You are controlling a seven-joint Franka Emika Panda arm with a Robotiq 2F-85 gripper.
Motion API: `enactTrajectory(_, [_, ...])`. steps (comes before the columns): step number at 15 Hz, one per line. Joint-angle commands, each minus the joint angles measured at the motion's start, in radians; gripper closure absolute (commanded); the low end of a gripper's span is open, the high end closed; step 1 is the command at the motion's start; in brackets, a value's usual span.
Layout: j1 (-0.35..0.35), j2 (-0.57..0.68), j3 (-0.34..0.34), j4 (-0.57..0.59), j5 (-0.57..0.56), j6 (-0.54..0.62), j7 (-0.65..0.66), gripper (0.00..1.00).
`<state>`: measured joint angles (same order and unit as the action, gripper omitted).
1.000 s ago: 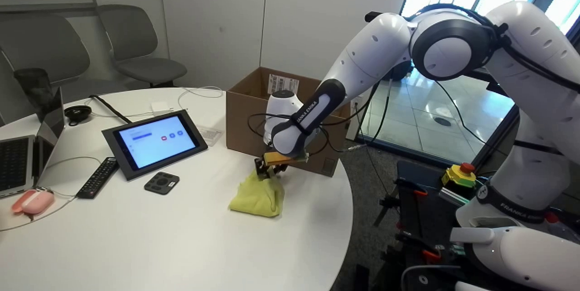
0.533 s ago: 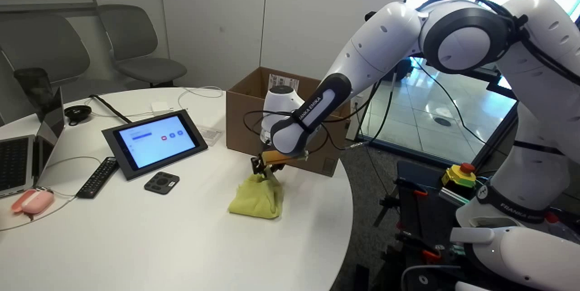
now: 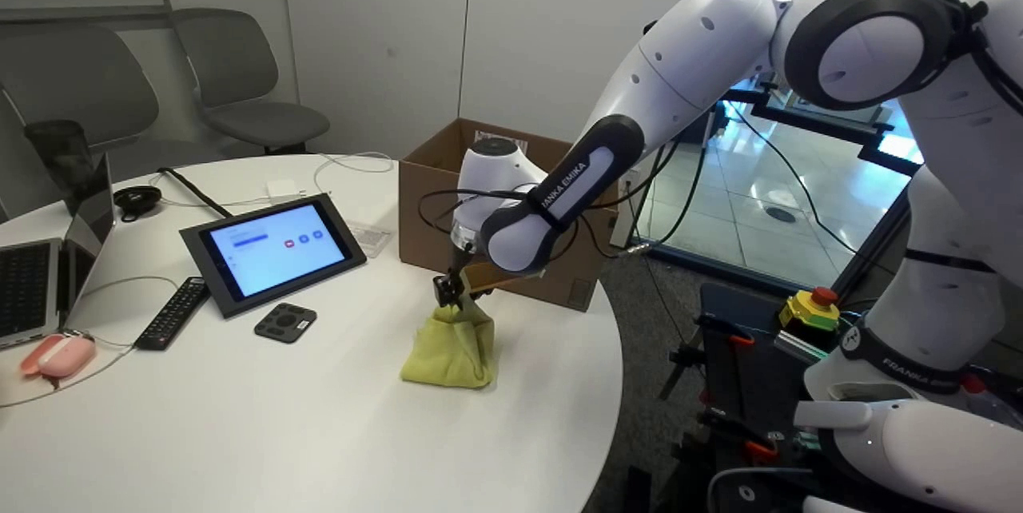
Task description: Put the marker on the towel, fold the towel, and then put the folded towel in the box
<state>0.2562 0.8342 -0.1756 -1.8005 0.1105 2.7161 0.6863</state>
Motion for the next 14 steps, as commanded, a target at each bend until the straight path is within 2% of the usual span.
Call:
enactTrajectory(1, [0.056,-0.033,-0.001,-0.023,-0.054,0.022,-0.013,0.92])
enactTrajectory(7, [0.158,-0.010,0.001,0.023,-0.143,-0.004,-0.012,0.92])
enactTrajectory(10, [0.114,-0.021,0.056,0.030,-0.114,0.000,-0.058,0.96])
enactTrajectory(14, [0.049,-0.039,0.077,0.044,-0.068,-0.019,-0.059,0.95])
